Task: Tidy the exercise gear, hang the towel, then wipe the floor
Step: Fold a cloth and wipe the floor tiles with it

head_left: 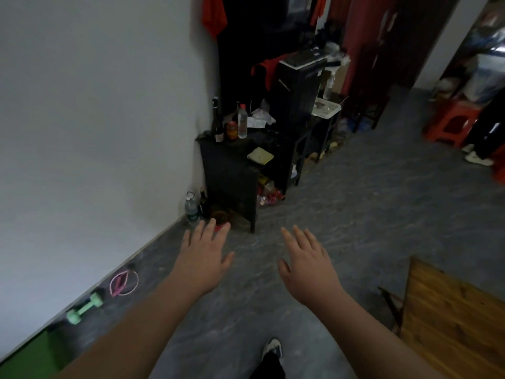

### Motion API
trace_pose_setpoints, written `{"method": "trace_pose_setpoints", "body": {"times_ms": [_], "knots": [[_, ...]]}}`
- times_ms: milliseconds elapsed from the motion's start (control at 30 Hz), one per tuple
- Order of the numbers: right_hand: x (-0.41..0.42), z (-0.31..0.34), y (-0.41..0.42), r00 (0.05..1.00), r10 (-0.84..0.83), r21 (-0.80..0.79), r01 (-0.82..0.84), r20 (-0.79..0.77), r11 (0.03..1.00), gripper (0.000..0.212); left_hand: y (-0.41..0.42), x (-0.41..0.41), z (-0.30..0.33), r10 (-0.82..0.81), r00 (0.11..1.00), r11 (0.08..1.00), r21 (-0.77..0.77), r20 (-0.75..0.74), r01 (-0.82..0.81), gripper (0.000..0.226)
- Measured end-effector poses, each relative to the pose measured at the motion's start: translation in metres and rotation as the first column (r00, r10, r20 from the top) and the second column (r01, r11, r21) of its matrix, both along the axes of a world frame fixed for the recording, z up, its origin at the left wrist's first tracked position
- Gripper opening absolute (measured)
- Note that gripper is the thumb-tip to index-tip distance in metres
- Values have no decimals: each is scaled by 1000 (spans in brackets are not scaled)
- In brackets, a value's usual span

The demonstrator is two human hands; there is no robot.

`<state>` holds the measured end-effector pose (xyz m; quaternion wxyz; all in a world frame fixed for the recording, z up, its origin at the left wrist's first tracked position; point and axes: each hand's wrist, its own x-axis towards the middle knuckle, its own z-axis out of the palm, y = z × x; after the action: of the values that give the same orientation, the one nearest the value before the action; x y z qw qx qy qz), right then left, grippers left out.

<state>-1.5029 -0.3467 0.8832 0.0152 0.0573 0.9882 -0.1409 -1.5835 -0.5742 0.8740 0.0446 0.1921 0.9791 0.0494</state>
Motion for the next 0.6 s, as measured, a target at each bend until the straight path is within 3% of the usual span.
{"method": "trace_pose_setpoints", "body": {"times_ms": [367, 600], "knots": [[-271, 4, 83, 991, 118, 17, -119, 57, 993, 68, 78, -242, -3, 68, 997, 997, 42, 35, -69, 67], [-438, -25, 112, 994, 73, 13, -75, 84, 997, 68, 121, -419, -38, 24, 997, 998, 63, 77, -28, 68]]}}
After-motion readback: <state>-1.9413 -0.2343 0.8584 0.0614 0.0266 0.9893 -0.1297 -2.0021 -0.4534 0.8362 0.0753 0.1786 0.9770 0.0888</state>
